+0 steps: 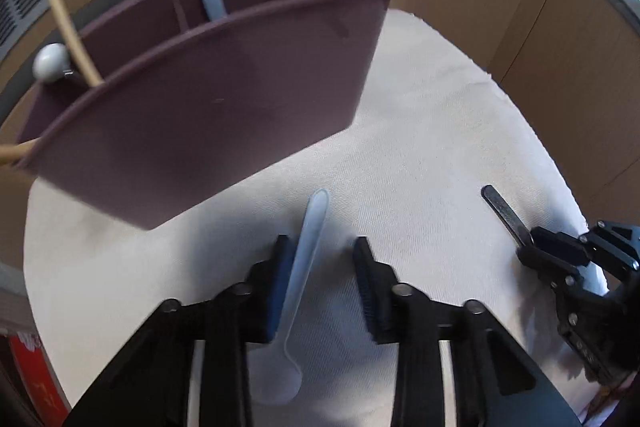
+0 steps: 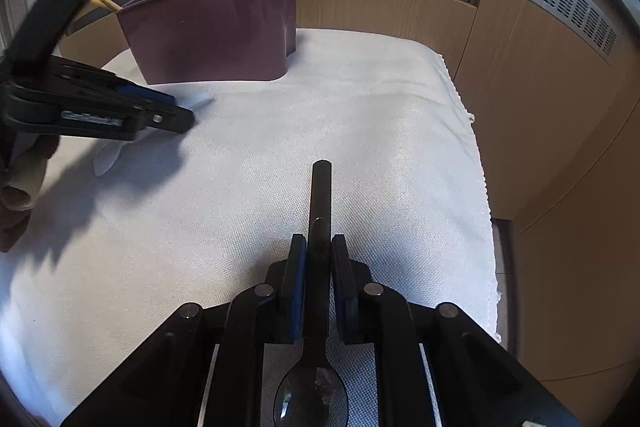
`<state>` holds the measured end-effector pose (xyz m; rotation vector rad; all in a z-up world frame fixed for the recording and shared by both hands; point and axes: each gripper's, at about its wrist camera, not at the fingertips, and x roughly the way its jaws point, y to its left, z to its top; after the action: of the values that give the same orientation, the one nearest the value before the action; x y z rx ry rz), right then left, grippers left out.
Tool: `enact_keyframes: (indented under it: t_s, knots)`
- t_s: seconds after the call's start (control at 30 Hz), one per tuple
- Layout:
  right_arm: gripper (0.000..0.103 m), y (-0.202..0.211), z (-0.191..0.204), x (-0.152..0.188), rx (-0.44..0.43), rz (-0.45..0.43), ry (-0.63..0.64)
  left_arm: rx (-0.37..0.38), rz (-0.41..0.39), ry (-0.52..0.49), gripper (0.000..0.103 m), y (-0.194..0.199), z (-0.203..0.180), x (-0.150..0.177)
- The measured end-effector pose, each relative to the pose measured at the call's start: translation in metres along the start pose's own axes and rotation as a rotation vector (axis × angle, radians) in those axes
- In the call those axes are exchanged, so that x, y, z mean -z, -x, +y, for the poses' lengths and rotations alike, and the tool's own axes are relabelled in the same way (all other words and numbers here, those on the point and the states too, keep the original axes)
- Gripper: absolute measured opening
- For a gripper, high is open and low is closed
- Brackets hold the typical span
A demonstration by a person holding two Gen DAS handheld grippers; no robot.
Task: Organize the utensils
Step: 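Grasp the white plastic spoon with the left tool while the right tool grasps the dark metal spoon, then lift the white spoon with the left tool while the right tool lifts the metal spoon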
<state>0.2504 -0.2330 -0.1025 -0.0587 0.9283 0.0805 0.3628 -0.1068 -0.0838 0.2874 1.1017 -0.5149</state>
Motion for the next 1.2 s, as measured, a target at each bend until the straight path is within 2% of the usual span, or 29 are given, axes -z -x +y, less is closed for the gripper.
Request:
enact_keyframes:
  t_s: [0.07, 0.13, 0.2, 0.4, 0.5, 0.6, 0.7, 0.87, 1.07, 1.2]
  knots:
    - [0.012, 0.000, -0.003, 0.000, -0.014, -0.003, -0.009, -0.018, 0.002, -0.012, 0.024, -0.005, -0.003, -0.003]
    - [0.013, 0.003, -0.004, 0.001, -0.031, -0.002, -0.017, -0.034, -0.003, -0.027, 0.015, -0.006, -0.005, -0.006]
    - [0.014, 0.006, -0.009, 0.001, -0.058, -0.003, -0.037, -0.065, -0.014, -0.015, 0.011, -0.002, -0.005, -0.002]
    - [0.014, 0.011, -0.022, -0.002, -0.103, 0.013, -0.080, -0.034, -0.017, 0.039, 0.011, 0.024, -0.001, 0.052]
    - [0.014, 0.003, -0.015, -0.010, -0.105, 0.053, -0.060, -0.018, -0.004, 0.057, 0.011, 0.039, 0.007, 0.078]
    - [0.015, -0.008, -0.004, -0.019, -0.081, 0.087, -0.037, -0.012, 0.002, 0.067, 0.013, 0.046, 0.012, 0.089]
    - [0.014, -0.012, 0.008, -0.026, -0.044, 0.117, 0.021, -0.002, 0.011, 0.076, 0.013, 0.049, 0.018, 0.092]
    - [0.012, -0.008, 0.013, -0.027, -0.059, 0.139, 0.049, 0.002, 0.031, 0.073, 0.013, 0.052, 0.019, 0.091]
    - [0.012, 0.016, 0.016, -0.025, -0.115, 0.058, 0.019, -0.016, 0.066, 0.045, 0.015, 0.026, 0.004, 0.066]
    - [0.012, 0.032, 0.013, -0.026, -0.149, 0.010, -0.010, -0.028, 0.056, 0.053, 0.015, 0.022, 0.001, 0.064]
